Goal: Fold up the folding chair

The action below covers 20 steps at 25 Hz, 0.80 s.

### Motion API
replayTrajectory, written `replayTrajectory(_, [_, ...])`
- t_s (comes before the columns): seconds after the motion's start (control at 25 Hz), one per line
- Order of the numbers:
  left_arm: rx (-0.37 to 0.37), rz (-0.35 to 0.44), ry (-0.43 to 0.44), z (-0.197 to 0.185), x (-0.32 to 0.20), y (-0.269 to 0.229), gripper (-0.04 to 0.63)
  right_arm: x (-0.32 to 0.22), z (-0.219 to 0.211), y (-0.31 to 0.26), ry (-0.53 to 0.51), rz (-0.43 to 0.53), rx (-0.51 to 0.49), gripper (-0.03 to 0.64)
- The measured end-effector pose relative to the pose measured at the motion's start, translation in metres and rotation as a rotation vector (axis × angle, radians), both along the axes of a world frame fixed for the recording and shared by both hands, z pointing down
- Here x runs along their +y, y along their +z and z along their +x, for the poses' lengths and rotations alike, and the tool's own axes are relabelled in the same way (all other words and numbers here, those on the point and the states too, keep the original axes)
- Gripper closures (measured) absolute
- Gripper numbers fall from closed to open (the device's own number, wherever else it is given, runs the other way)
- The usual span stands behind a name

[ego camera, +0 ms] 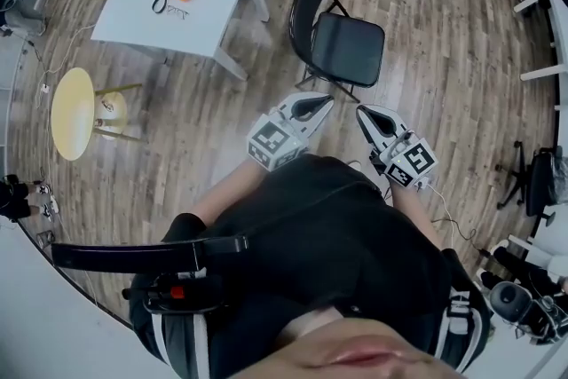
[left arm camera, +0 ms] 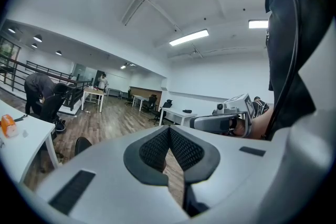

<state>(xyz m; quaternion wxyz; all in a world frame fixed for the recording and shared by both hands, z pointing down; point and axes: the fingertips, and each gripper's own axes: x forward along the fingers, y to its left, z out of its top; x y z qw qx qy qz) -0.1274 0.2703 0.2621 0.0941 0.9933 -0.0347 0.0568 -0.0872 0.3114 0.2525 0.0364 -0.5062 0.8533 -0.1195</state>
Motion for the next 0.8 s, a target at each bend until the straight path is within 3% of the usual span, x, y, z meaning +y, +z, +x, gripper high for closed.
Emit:
replayTrajectory(0.36, [-0.012,-0.032,0.037,-0.024,-0.041,0.011,0.591,-0.036,-0.026,0.013,0.067,-0.015,-0.014,0.607])
replayTrajectory(0.8, [-0.034,-0.044,0.047,-0.015,-0.066,0.024,0.591,-0.047,-0.012,0.028,0.123,-0.048,-0.016,0.607])
